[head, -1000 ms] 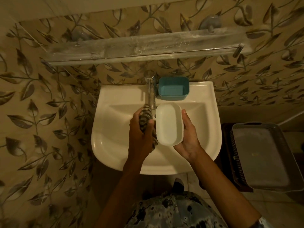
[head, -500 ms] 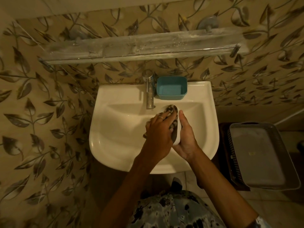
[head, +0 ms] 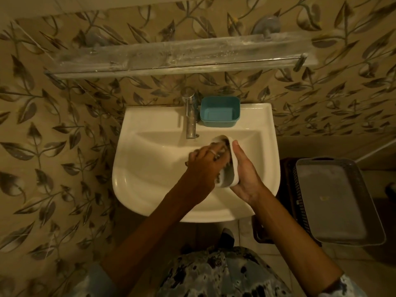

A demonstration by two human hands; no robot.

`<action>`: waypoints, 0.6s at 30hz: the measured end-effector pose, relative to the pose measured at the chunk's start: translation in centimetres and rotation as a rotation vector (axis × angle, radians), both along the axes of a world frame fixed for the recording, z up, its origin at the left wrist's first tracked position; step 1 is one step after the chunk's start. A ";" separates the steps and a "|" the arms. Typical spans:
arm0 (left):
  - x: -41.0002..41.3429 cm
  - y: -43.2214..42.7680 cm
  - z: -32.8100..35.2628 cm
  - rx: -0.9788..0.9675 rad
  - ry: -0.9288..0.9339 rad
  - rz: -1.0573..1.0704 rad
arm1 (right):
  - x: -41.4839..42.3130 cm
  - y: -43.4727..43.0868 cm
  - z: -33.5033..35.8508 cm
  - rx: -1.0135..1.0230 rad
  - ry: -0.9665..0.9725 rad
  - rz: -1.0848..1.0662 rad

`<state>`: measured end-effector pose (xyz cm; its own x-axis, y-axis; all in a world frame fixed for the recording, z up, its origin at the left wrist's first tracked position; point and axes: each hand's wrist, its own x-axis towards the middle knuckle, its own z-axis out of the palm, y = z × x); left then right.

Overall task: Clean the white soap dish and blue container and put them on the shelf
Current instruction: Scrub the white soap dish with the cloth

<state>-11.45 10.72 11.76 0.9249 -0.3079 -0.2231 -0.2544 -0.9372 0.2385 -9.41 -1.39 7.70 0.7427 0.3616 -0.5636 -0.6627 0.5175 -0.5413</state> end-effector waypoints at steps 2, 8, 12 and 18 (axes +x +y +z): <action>0.2 -0.7 -0.1 -0.012 -0.022 0.144 | 0.2 0.1 0.4 -0.051 -0.046 0.033; 0.1 -1.8 0.2 -0.305 0.157 0.303 | 0.6 0.7 0.6 -0.253 -0.231 -0.064; 0.0 -0.3 1.2 -0.499 0.421 0.253 | 1.6 0.2 -0.2 -0.324 -0.358 -0.049; 1.8 3.9 1.6 -0.920 0.715 0.309 | 2.8 1.6 -0.7 -0.331 -0.356 -0.027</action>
<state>-9.68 14.62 13.34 0.7444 -0.4081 -0.5285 0.4129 -0.3406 0.8447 -6.58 0.25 6.97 0.9171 0.1833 -0.3539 -0.3946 0.2935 -0.8707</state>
